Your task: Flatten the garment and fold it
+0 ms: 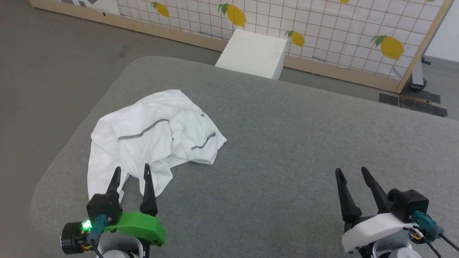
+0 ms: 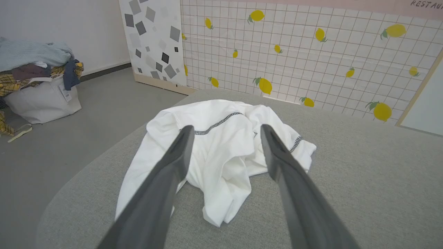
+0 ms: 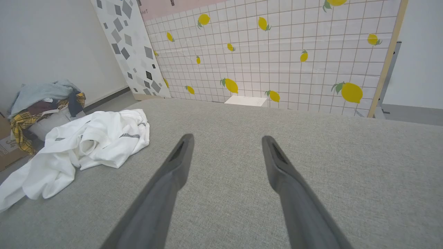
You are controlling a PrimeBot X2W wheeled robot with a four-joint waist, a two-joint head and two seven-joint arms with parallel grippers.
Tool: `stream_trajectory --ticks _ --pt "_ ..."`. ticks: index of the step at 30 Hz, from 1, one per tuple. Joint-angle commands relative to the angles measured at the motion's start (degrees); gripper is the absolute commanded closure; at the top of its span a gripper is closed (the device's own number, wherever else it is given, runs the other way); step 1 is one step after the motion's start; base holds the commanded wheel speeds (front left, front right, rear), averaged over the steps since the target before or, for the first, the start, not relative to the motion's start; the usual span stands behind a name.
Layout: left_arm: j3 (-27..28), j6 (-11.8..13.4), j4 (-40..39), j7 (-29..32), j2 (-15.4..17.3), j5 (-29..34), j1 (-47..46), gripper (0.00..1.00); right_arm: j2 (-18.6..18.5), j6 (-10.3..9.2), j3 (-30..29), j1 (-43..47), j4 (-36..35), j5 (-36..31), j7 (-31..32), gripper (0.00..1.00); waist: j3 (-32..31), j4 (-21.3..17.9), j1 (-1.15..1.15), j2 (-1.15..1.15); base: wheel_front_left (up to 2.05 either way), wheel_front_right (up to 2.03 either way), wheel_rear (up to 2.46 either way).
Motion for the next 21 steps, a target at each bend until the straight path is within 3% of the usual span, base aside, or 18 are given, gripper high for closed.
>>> stream_trajectory --ticks 1,21 --pt "-0.04 0.37 0.31 -0.85 -0.16 -0.89 0.34 0.00 -0.02 -0.06 0.04 0.64 0.52 0.89 -0.61 0.00 0.02 0.51 0.00 0.00 0.00 0.00 0.00" --pt "-0.79 1.35 1.67 -3.20 -0.21 -2.31 0.64 0.00 -0.02 -0.07 0.12 1.06 2.67 0.15 -2.77 0.00 -0.73 4.89 0.00 0.00 0.00 0.00 0.00"
